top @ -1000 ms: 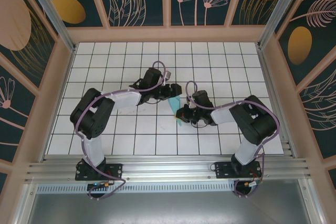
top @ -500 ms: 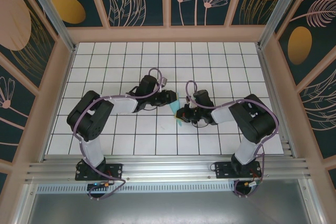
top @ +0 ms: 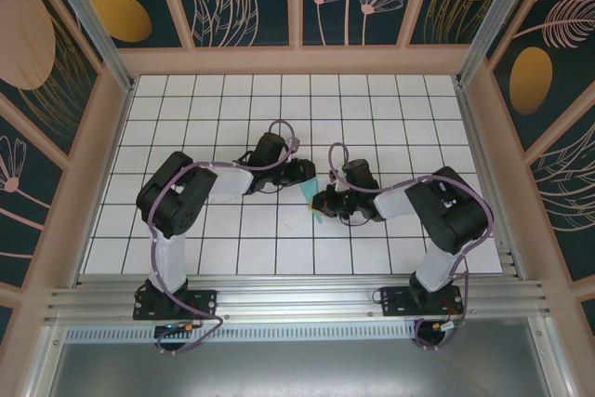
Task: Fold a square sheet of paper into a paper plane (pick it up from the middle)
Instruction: Fold the wing for the fifth time at the center of the table.
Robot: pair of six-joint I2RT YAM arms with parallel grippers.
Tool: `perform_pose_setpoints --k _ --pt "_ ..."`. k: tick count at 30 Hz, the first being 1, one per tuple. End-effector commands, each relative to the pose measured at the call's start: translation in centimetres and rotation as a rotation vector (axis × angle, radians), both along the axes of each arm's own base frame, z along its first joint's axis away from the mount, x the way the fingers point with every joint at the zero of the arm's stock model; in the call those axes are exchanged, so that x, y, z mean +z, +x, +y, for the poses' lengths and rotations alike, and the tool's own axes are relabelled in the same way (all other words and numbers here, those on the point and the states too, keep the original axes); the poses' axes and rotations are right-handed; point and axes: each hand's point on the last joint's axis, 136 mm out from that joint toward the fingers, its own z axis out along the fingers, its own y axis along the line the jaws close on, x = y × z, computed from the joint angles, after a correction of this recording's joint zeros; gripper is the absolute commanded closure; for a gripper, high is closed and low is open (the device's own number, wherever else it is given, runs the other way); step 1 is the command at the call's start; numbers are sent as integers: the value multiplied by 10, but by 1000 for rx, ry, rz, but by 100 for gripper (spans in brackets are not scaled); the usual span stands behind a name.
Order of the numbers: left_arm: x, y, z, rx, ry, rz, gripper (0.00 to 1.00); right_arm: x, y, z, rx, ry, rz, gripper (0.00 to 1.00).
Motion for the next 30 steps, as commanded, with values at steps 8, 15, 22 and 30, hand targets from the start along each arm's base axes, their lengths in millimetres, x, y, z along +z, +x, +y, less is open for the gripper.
perform_pose_setpoints --k 8,15,22,30 --pt "-27 8 18 37 116 13 60 -66 -58 -47 4 -248 256 100" --pt "-34 13 24 42 117 13 60 -62 -57 -47 7 -248 247 100" --pt "-33 24 27 29 120 0 59 -63 -61 -49 16 -256 252 100" --pt "-35 38 31 7 133 -10 58 -62 -60 -49 21 -255 249 100"
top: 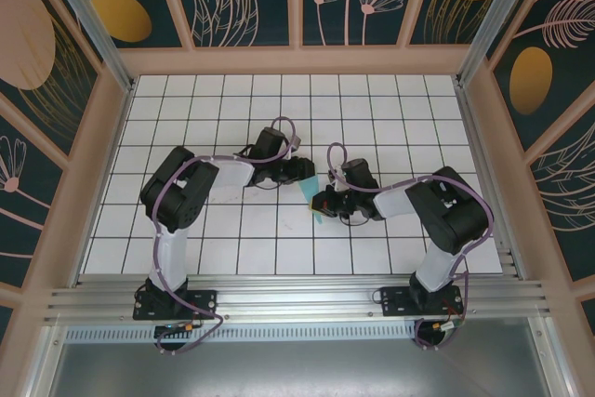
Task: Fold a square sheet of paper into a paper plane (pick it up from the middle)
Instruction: Fold the wing for the fifth time at the center of the table.
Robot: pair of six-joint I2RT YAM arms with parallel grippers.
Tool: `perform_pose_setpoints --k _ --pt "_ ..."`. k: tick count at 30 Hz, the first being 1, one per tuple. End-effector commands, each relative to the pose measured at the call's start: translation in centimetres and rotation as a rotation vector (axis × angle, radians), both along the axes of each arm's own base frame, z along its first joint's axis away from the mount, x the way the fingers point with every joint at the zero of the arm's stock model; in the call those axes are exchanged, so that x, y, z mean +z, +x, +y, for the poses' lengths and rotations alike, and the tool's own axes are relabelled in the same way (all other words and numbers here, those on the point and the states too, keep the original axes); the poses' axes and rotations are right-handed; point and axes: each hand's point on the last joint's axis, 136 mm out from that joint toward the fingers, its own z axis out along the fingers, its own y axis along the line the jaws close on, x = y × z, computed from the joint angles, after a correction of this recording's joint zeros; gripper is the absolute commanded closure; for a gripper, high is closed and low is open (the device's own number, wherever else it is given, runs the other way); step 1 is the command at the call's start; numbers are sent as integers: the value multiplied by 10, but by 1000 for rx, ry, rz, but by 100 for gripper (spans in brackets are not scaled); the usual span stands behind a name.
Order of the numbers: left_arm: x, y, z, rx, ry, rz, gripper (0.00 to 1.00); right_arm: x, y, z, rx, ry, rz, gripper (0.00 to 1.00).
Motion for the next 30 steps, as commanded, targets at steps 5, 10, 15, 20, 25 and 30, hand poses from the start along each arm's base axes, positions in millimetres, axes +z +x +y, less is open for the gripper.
perform_pose_setpoints --k 5,10,15,20,25,30 --pt "-21 43 31 73 112 -77 56 -63 -59 -50 -12 -244 264 100" --pt "-21 51 36 73 115 -87 55 -63 -61 -51 -13 -244 266 100" --pt "-19 61 38 73 107 -116 55 -63 -63 -53 -7 -247 266 100" --pt "-16 73 39 73 90 -130 54 -64 -64 -53 -2 -250 266 100" --pt "-13 84 47 89 121 -134 53 -63 -64 -54 -9 -248 263 100" --pt "-10 95 57 101 135 -144 53 -64 -58 -60 -45 -245 267 100"
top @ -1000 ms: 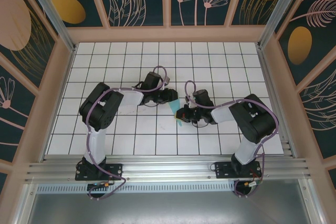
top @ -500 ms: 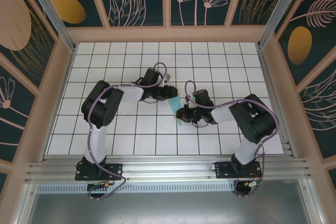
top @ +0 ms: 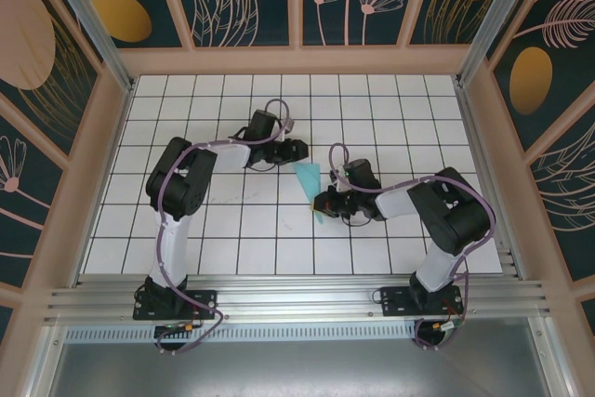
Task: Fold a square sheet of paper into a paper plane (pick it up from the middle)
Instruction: Fold the wing for the fifth time at the center of the table.
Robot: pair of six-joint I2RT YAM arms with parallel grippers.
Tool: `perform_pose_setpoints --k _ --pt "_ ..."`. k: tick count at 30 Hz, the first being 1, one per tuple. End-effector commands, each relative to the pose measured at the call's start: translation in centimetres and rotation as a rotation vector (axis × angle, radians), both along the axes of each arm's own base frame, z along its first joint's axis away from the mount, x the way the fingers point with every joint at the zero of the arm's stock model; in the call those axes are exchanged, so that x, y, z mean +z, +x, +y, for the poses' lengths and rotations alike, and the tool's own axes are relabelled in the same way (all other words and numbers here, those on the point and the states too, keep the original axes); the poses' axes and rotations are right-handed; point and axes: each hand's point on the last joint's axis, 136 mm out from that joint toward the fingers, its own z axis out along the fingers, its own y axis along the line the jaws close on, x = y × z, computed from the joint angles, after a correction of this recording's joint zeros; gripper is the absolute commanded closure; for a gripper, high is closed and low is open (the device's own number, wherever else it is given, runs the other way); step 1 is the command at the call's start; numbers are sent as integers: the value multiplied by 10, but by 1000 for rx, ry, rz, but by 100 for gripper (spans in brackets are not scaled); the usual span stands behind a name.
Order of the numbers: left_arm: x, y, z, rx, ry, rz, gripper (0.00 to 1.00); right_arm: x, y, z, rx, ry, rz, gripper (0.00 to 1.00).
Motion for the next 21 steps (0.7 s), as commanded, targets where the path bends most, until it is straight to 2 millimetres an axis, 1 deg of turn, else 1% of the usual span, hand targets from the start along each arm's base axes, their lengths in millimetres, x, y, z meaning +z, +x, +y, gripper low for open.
perform_pose_setpoints --k 1,3,7,9,11,14,17,21 --pt "-11 26 29 67 85 -44 53 -63 -56 -52 -45 -242 270 100" --pt "0 31 30 66 73 -56 52 -62 -54 -51 -45 -241 265 100" --pt "41 37 30 63 57 -122 51 -59 -47 -48 -45 -235 249 100" --pt "63 34 27 60 12 -139 51 -58 -44 -46 -44 -231 243 100" --pt "80 24 22 46 -56 -143 52 -56 -41 -43 -39 -223 234 100" --pt "85 1 21 43 -132 -98 58 -54 -35 -38 -31 -205 218 100" --pt "84 -23 16 34 -163 -72 63 -49 -29 -33 -24 -180 193 100" --pt "71 -50 -5 -2 -149 -31 67 -47 -23 -29 -21 -172 179 100"
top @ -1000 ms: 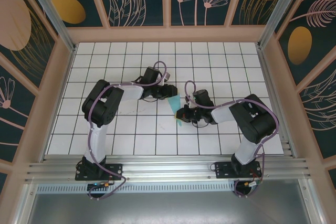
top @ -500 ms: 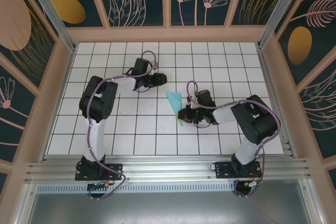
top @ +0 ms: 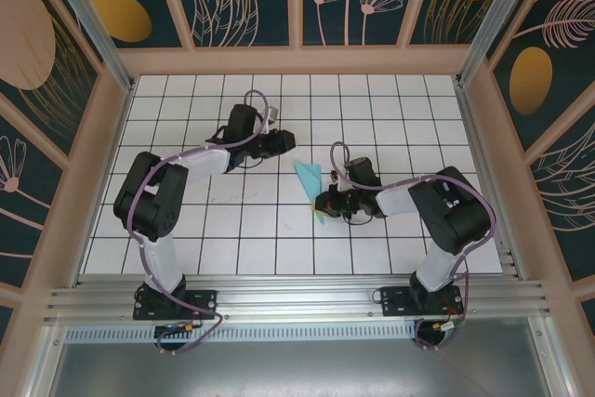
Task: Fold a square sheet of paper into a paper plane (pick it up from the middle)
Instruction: Fold the wing for the fifth time at the center of the table.
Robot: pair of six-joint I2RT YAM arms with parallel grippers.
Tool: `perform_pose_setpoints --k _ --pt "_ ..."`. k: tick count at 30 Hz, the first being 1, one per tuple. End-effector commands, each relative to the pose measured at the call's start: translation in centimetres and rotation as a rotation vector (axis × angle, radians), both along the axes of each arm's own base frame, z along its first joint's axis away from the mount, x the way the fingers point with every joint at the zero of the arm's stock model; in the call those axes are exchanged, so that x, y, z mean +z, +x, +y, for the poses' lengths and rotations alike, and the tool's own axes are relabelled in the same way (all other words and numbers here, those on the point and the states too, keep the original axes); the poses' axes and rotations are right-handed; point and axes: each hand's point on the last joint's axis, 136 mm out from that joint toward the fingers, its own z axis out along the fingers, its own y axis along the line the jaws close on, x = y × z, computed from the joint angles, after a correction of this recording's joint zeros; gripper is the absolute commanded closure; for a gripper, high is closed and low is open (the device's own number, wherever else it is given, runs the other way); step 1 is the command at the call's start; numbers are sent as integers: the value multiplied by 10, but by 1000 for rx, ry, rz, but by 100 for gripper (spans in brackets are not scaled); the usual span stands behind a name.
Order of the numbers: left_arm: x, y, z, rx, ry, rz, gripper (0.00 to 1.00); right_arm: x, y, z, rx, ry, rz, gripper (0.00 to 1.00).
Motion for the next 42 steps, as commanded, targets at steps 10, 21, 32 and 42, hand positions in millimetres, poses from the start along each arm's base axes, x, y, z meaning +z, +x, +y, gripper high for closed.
perform_pose_setpoints --k 10,21,32,42 --pt "-45 -43 -50 -83 -26 111 70 -52 -24 -30 -32 -179 142 100" --pt "-101 -48 -39 -40 88 235 67 -44 -21 -26 -33 -159 134 100" --pt "-119 -50 -28 -10 162 272 69 5 2 -8 -18 -91 23 97" --pt "-126 -51 -22 7 200 284 71 -2 4 -4 -19 -86 41 98"
